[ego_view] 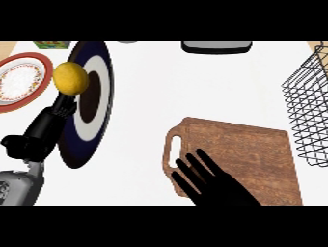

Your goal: Pick the sweet potato from the cutting board and place it in the basket

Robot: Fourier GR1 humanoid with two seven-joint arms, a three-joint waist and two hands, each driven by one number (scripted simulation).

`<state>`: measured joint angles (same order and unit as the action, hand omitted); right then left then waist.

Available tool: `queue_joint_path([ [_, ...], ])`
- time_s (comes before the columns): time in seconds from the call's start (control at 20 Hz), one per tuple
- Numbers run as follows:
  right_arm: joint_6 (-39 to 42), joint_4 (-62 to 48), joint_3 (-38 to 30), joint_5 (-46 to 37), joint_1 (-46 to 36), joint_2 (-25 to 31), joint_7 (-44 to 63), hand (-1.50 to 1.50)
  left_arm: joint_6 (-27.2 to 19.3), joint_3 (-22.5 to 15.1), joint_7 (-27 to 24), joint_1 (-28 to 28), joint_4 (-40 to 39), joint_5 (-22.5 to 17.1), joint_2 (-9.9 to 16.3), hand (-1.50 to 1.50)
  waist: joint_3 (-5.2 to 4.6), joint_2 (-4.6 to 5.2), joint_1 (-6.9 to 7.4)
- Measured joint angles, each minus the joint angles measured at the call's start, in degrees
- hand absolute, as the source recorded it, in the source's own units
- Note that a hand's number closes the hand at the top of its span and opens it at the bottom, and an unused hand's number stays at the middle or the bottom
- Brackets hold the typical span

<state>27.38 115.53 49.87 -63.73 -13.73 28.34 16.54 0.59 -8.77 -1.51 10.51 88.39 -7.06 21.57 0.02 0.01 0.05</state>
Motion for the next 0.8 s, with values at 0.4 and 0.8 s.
queue_joint_path([
  [0.4, -1.93, -1.81, -0.12, -3.43, 3.79, -3.28, -5.34, -1.5, 1.59, 1.96, 2.02, 0.04, 1.28, 1.82, -2.11, 0.0, -0.02, -0.05, -0.02],
  [0.8, -1.43, -3.33, -1.27, -8.81, 6.2, -5.1, -7.7, -1.5, 4.1, 4.3, 1.69, -1.3, 2.06, 3.67, -3.38, 0.0, -0.03, -0.06, -0.04],
])
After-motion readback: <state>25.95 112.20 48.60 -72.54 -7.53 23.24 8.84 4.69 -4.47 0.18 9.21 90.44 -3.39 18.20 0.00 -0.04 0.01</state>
